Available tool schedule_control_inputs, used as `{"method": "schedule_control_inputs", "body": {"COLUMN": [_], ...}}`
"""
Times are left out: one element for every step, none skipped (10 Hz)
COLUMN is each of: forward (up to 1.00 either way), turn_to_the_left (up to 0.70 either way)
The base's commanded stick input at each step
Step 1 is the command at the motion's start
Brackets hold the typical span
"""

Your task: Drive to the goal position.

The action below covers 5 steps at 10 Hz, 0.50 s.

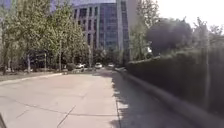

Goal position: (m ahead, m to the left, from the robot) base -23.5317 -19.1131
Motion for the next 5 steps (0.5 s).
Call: {"method": "schedule_control_inputs", "body": {"forward": [-0.70, -0.70, -0.70, -0.70, -0.07], "turn_to_the_left": [0.27, 0.27, 0.27, 0.27, 0.43]}}
